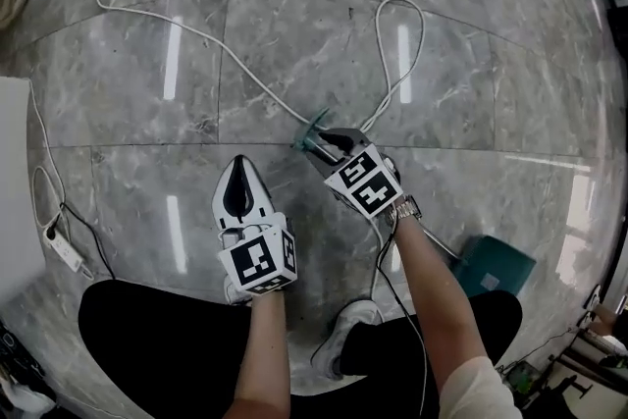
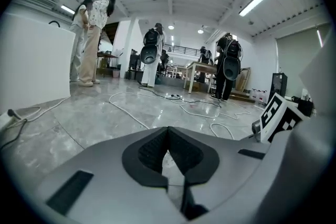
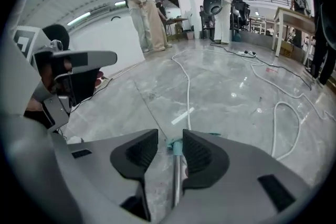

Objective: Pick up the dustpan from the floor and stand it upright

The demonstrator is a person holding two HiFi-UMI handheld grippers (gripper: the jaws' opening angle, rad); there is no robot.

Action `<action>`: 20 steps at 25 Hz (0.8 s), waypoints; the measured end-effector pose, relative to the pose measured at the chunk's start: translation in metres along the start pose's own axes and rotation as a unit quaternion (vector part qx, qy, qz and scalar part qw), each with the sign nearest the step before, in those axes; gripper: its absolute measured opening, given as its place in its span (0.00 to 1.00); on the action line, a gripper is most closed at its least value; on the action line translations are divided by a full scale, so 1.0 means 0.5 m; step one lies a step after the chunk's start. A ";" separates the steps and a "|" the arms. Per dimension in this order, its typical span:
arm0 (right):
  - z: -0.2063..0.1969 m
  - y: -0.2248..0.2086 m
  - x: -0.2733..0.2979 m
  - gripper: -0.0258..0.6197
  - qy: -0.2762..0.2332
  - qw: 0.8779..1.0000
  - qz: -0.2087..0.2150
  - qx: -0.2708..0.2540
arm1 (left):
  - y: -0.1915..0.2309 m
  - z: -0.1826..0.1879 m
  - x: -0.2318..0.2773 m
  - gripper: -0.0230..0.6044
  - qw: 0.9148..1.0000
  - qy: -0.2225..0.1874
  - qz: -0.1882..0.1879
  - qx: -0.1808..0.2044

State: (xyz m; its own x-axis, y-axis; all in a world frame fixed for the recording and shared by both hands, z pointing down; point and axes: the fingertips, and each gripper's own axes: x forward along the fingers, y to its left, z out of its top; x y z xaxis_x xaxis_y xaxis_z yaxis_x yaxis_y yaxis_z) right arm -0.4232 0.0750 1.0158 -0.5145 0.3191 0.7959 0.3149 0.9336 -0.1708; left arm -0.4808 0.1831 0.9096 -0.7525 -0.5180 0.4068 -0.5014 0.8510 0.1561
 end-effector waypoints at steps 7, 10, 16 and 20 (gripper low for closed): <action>-0.087 -0.033 0.120 0.28 0.056 0.998 -0.023 -0.006 | -0.033 -0.027 0.012 0.05 0.999 -0.012 -0.031 0.016; -0.085 -0.033 0.131 0.28 0.061 0.998 -0.021 -0.009 | -0.037 -0.006 0.019 0.05 0.998 -0.027 -0.044 0.030; -0.095 -0.037 0.155 0.24 0.058 0.998 0.000 0.002 | -0.052 0.005 0.036 0.05 0.996 -0.035 -0.067 0.036; -0.102 -0.032 0.157 0.21 0.049 0.999 0.009 0.005 | -0.066 -0.006 0.042 0.05 0.996 -0.032 -0.083 0.032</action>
State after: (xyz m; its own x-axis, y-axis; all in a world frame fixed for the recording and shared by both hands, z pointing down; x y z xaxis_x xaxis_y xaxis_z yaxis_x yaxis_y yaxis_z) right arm -0.4279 0.0767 1.1107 -0.4285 0.3198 0.8451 0.3154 0.9294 -0.1917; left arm -0.4790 0.1444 0.9155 -0.6821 -0.6569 0.3213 -0.6451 0.7475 0.1586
